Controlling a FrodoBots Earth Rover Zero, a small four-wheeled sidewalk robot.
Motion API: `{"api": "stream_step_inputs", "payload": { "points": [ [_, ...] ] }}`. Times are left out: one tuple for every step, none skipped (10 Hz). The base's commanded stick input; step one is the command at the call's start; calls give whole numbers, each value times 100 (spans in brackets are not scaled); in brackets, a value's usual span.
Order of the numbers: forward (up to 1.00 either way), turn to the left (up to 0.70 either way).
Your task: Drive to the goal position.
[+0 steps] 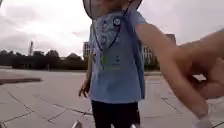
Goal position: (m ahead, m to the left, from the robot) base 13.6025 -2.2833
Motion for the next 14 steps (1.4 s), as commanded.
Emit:
{"api": "stream_step_inputs", "payload": {
  "points": [
    [6, 0],
    [6, 0],
    [6, 0],
    [6, 0],
    [6, 0],
    [6, 0],
    [5, 0],
    [6, 0],
    [6, 0],
    [6, 0],
    [6, 0],
    [6, 0],
    [6, 0],
    [6, 0]
  ]
}}
